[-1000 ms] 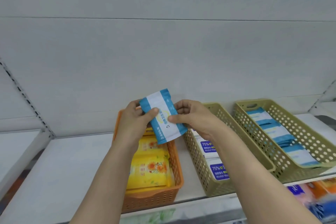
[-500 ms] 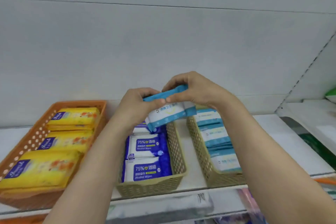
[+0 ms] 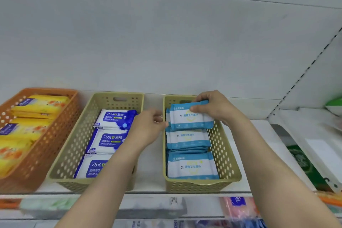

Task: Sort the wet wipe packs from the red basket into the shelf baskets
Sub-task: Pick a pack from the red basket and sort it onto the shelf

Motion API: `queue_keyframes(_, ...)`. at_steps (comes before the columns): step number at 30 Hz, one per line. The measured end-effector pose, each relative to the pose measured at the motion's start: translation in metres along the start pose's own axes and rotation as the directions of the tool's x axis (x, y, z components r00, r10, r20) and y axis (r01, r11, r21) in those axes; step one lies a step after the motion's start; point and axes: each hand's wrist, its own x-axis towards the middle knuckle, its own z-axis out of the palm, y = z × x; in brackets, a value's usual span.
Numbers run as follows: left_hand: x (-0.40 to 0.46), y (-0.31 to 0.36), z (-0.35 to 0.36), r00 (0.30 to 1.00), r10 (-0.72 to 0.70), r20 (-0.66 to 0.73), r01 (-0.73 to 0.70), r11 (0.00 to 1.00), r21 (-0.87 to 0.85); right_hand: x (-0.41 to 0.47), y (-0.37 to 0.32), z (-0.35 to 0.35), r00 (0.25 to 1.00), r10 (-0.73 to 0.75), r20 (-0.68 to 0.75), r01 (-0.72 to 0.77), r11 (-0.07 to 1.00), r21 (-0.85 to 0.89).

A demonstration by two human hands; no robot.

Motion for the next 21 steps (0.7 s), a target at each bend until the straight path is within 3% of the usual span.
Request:
queue_keyframes(5, 0.001, 0.001, 0.001, 1.000, 0.001, 0.001, -0.001, 0.996, 0.095, 0.029, 0.000, 0.012, 0.997, -0.068, 0.020, 0.070, 0.991, -0.114)
queue_keyframes(7, 0.002, 0.002, 0.003, 1.000, 0.005, 0.007, -0.006, 0.991, 0.132, 0.037, 0.003, 0.016, 0.994, -0.104, 0.035, 0.109, 0.956, -0.273)
queue_keyframes(10, 0.006, 0.002, 0.004, 1.000, -0.001, 0.019, -0.002, 0.992, 0.129, 0.043, 0.009, 0.026, 0.978, -0.203, 0.041, 0.190, 0.802, -0.566)
queue_keyframes(15, 0.010, 0.000, 0.004, 1.000, -0.007, 0.027, 0.004, 0.993, 0.116, 0.044, 0.018, 0.037, 0.967, -0.184, 0.174, 0.252, 0.773, -0.583)
queue_keyframes(21, 0.011, 0.003, 0.003, 0.999, -0.014, 0.051, 0.007, 0.992, 0.123, 0.044, 0.016, 0.041, 0.966, -0.196, 0.169, 0.259, 0.750, -0.608)
